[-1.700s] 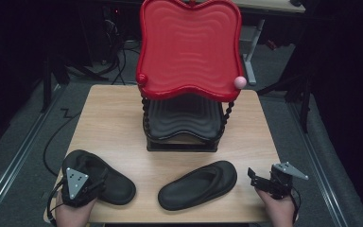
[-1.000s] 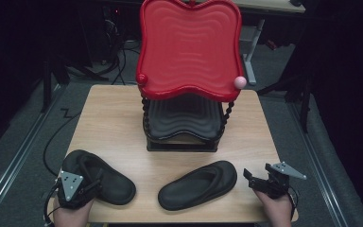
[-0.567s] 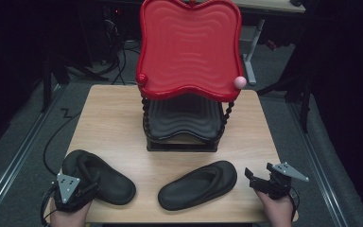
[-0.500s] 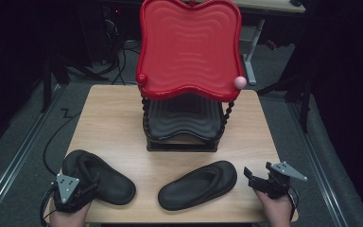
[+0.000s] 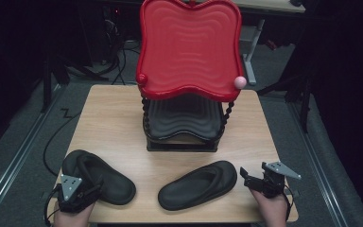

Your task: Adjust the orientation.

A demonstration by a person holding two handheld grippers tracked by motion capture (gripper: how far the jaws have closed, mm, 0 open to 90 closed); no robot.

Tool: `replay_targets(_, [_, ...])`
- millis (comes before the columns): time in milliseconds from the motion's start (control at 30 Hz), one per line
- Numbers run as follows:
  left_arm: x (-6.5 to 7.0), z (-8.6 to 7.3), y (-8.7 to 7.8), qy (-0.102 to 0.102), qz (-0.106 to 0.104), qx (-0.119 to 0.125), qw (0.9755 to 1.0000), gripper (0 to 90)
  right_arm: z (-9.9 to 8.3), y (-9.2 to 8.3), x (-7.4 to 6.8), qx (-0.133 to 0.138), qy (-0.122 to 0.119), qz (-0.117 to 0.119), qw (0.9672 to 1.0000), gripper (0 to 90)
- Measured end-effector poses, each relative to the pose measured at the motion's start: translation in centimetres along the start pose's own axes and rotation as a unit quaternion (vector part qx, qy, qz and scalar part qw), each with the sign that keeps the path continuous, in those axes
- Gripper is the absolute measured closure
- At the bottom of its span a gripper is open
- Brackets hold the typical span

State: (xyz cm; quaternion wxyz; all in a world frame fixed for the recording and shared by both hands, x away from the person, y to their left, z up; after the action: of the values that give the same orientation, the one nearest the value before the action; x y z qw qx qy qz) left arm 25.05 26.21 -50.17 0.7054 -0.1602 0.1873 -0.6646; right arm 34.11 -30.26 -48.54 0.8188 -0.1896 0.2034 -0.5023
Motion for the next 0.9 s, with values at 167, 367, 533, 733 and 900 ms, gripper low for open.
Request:
replay_targets(167, [-0.4,-0.4,0.8,-0.016,-0.001,-0.020,0.9997,26.0,-0.2,0.0,0.1,-0.003,-0.002,0.001,1.0000,6.4])
replay_targets(367, [-0.2,-0.2,0.8,-0.013,0.000,-0.027,0.9995,33.7,-0.4,-0.4,0.3,0.000,0.002,-0.001,1.0000,7.2])
replay_targets(533, [0.0,0.1,0.9,-0.007,-0.002,-0.023,0.9997,46.0,-0.4,-0.5,0.4,-0.001,0.002,0.000,1.0000,7.7])
replay_targets(733, [0.8,0.7,0.9,0.033,-0.002,0.000,0.9994,69.5,-0.5,-0.5,0.4,-0.001,0.001,0.002,1.0000,8.5])
replay_targets(900, [1.3,1.5,1.3,0.056,-0.008,0.003,0.9984,72.8,-0.5,-0.5,0.4,-0.003,0.000,0.003,1.0000,9.0])
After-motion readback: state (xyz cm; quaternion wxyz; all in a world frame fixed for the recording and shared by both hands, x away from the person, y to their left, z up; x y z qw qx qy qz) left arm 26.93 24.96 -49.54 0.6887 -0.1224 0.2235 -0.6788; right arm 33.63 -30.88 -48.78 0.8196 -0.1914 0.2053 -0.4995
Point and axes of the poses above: each handheld gripper's, and its own axes: y roughly forward along the jaws, z roughly out of its top, x roughly to its right, the point moved 1 cm from there along y, roughly forward along the jaws, and after that the axes turned 6 degrees about z, right-handed, at the moved point
